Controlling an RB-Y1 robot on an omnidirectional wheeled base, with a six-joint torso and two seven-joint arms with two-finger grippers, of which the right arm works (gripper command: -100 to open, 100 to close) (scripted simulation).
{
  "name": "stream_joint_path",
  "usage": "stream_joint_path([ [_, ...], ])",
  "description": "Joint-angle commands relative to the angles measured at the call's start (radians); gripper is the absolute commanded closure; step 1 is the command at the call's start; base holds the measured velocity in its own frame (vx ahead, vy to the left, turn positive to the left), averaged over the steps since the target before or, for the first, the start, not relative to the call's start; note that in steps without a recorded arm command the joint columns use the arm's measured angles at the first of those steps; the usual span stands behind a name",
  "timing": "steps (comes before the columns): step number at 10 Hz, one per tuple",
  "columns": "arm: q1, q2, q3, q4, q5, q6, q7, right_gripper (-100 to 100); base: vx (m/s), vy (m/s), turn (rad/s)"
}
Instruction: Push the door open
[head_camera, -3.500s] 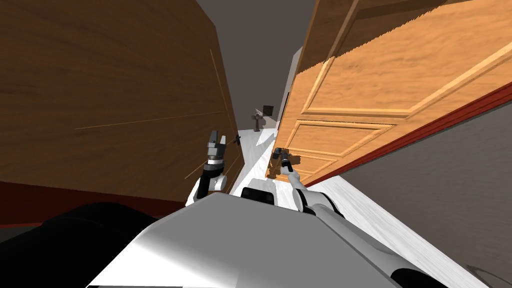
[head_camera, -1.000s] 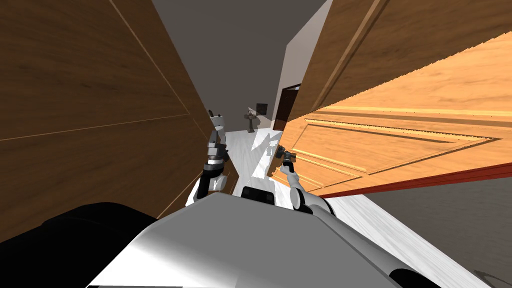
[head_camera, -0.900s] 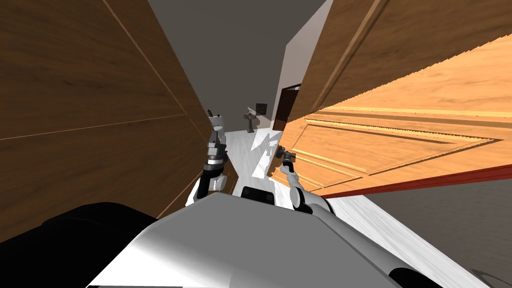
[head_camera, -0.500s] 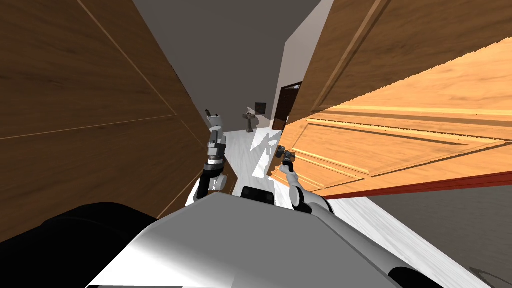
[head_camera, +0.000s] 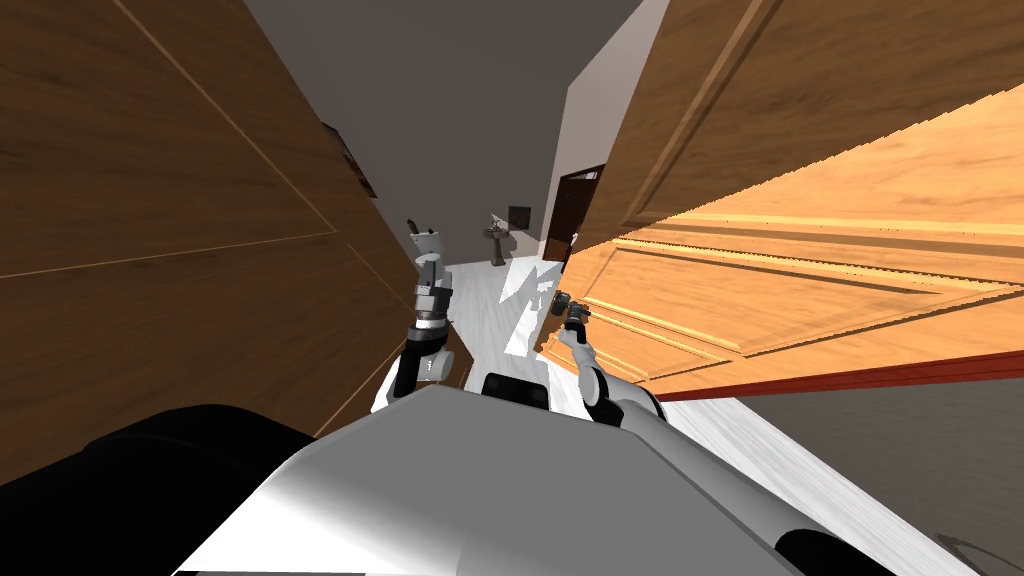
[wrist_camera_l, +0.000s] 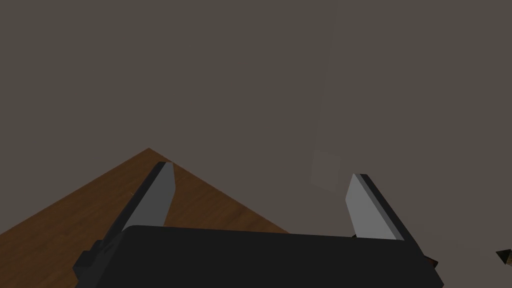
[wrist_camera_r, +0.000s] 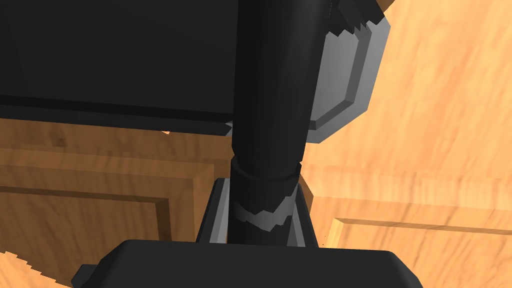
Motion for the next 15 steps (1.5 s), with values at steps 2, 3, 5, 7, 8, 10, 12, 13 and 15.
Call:
stream_joint_path([
  [2,0.029,-0.006,-0.012,-0.055,-0.002,0.023,0.012,100,-0.007,-0.005,0.001],
  [3,0.029,-0.006,-0.012,-0.062,-0.002,0.023,0.012,100,-0.013,0.003,0.007],
  [5,0.029,-0.006,-0.012,-0.063,-0.002,0.023,0.012,100,-0.001,-0.003,0.004],
  [7,0.020,0.010,-0.025,-0.058,-0.009,0.023,0.038,100,0.045,0.019,-0.001],
  [8,0.017,0.009,-0.038,-0.057,-0.014,0.018,0.053,100,0.176,0.027,-0.082],
  [10,0.017,0.009,-0.038,-0.057,-0.014,0.018,0.053,100,0.082,-0.003,0.000],
  [12,0.017,0.009,-0.038,-0.057,-0.014,0.018,0.053,100,0.022,-0.004,0.005],
  [13,0.012,0.012,-0.060,-0.055,-0.023,0.009,0.079,100,0.076,0.002,-0.054],
  [15,0.012,0.012,-0.060,-0.055,-0.023,0.009,0.079,100,0.068,0.018,-0.031],
])
